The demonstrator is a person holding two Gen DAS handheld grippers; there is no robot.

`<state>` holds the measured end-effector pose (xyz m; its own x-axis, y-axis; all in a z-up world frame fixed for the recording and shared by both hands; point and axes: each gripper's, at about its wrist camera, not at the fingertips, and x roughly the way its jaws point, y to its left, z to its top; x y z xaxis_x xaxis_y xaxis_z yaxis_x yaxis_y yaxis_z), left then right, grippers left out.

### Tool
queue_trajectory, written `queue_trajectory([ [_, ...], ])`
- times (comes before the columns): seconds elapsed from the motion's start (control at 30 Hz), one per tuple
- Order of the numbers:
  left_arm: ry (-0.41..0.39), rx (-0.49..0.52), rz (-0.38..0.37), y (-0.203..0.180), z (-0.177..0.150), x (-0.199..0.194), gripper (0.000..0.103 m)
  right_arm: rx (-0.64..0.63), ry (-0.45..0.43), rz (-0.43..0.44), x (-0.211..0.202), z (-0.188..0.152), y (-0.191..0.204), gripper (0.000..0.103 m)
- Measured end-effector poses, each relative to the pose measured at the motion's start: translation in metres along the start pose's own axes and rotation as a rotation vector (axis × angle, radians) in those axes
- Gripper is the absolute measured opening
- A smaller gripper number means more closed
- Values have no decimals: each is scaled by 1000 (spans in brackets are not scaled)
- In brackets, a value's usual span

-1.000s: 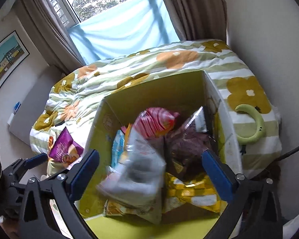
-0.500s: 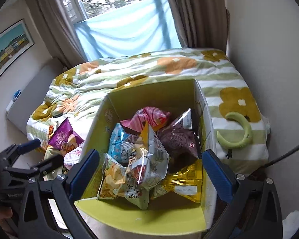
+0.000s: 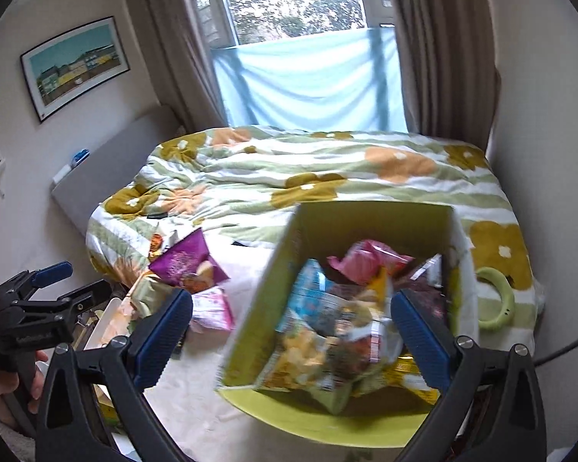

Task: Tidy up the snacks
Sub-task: 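Withdraw both tools from the box back toward the snack tray, then grasp the orange-and-cream bag with the left tool while the right tool grasps the white-pink bag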

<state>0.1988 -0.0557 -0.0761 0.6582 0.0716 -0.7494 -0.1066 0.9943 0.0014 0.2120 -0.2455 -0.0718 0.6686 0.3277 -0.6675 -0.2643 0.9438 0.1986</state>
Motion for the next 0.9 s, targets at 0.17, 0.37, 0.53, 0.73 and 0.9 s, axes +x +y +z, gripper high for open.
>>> queue_trajectory([
  [0.17,24,-40,7,58,-1,11,102,-2,9,17,19,-1,40,103],
  [0.37,84,-8,-27,118,0,35,102,110,41,2,50,-6,83,103],
  [0.53,151,31,-83,151,0,70,102,217,72,-52,78,-15,109,103],
  [0.73,210,111,-154,171,-5,115,102,359,108,-162,119,-33,125,103],
  [0.9,245,162,-215,175,-14,161,101,468,123,-238,161,-54,131,103],
])
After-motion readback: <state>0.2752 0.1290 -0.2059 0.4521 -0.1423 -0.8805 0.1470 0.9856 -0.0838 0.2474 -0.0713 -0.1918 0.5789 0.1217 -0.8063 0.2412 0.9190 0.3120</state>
